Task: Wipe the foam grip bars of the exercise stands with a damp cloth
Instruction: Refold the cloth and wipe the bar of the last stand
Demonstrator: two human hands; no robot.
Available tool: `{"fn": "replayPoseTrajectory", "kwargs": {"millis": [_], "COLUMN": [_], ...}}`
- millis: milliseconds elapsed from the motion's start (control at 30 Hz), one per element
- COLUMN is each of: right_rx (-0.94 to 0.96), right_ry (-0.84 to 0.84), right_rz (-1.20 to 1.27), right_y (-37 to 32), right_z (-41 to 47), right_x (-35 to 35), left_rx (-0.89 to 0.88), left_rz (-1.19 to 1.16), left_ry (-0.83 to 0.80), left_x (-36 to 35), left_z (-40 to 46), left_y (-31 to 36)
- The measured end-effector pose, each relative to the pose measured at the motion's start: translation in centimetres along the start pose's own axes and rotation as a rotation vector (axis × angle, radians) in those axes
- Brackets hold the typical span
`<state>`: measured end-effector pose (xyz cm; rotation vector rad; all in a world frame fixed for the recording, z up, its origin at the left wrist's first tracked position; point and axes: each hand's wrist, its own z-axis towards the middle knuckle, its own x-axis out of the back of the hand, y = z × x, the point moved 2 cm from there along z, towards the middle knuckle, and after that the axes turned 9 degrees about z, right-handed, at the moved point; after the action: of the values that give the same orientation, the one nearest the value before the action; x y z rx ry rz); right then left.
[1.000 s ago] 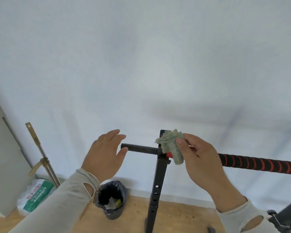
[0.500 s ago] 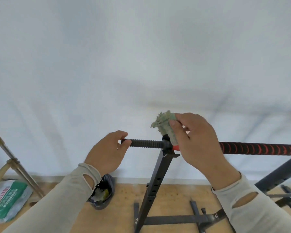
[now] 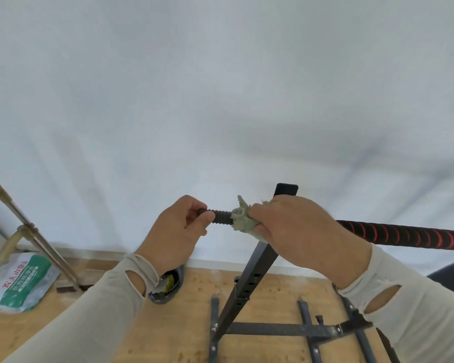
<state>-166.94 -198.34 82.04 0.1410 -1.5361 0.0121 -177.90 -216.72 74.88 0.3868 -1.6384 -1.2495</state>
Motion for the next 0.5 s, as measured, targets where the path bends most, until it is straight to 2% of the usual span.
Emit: {"fn": "replayPoseTrajectory", "kwargs": {"millis": [100, 133, 167, 267, 367, 400, 500], "right_rx": [0.0, 0.003, -0.022, -0.092, -0.091, -0.059, 0.048], "right_ry": [-0.02, 0.039, 0.068, -0.018, -0.077, -0.088, -0.141], "right_rz": [-0.06, -0.01, 0.1, 0.447, 0.587, 0.53, 0.104], "right_y": [-0.8, -1.1, -1.4, -2.6, -2.3, -1.5, 0.6], "right_z": [1.7, 2.4, 3.2, 5.2, 5.6, 5.0, 2.4], "right_x": [0.0, -0.1, -0.2, -0.8, -0.2, 0.1, 0.9], "left_rx": [0.002, -0.002, -0.008, -0.023, -0.017, -0.012, -0.012], "left_rz": [-0.068, -0.084, -0.098, -0.112, -0.126, -0.14, -0.15], "left_ry": [0.009, 0.01, 0.012, 0.008, 0.017, 0.021, 0.03], "left_x": [-0.2, -0.2, -0.2, -0.2, -0.2, -0.2, -0.2], "left_z": [-0.1, -0.1, -0.2, -0.3, -0.4, -0.4, -0.6], "left_y": [0.0, 0.0, 0.0, -0.2, -0.4, -0.4, -0.4]}}
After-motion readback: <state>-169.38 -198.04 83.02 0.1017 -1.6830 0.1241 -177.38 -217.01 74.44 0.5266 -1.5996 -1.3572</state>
